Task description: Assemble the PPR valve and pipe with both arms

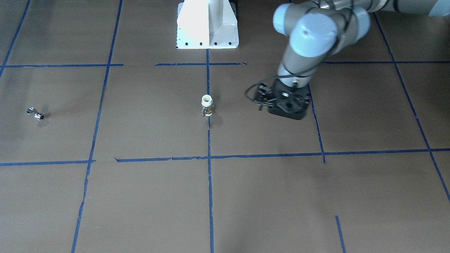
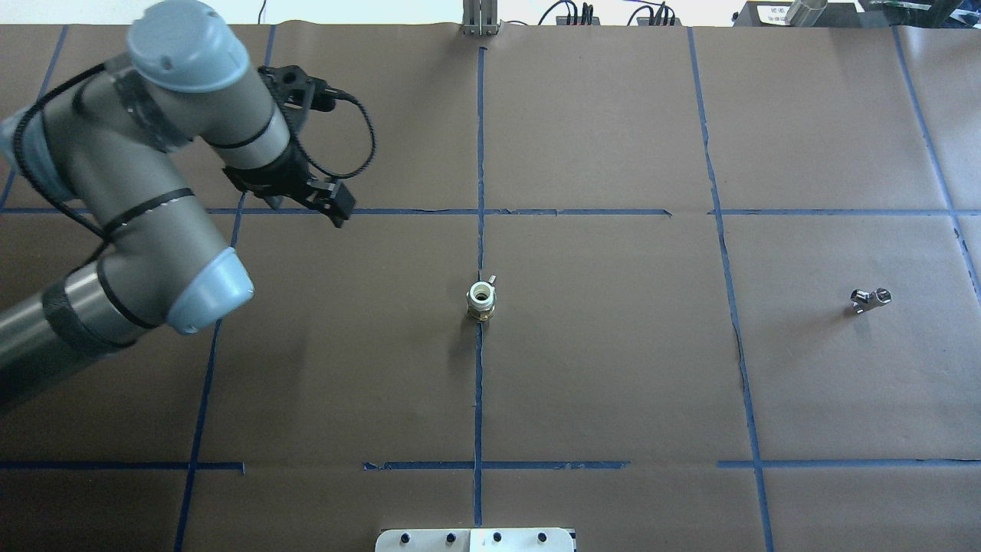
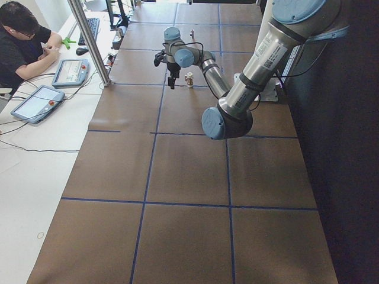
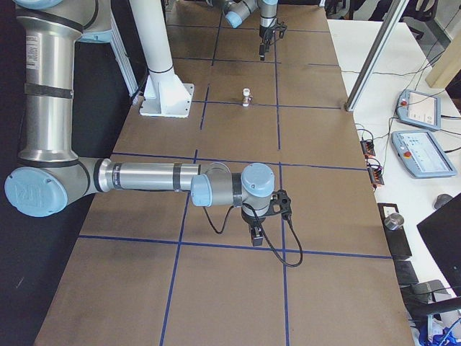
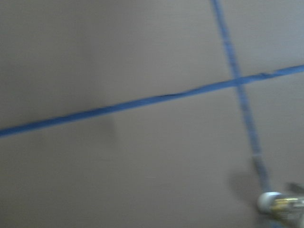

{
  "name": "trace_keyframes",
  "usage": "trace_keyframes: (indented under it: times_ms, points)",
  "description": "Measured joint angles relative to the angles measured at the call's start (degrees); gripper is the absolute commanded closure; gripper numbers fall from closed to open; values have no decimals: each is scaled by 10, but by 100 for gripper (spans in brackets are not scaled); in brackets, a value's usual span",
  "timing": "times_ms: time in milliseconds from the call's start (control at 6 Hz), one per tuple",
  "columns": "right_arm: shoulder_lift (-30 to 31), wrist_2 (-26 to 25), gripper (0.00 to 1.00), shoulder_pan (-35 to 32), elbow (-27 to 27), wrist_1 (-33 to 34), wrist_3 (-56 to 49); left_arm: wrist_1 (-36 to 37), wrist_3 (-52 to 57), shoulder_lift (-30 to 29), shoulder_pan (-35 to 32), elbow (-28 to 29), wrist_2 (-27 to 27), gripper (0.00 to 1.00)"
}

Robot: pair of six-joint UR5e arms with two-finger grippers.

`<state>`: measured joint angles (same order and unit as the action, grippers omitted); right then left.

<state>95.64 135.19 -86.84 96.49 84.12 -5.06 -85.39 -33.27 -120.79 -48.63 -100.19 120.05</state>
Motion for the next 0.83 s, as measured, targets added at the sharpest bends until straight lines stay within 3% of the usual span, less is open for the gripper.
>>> trace_keyframes:
  times_ms: [500,833]
  points:
    - [0,15,0,1,-2,-37,9,0,280,149,-216,12,86,0]
    - [-12,19,0,5,1,-35,34,-1,350,241,-322,17,119,0]
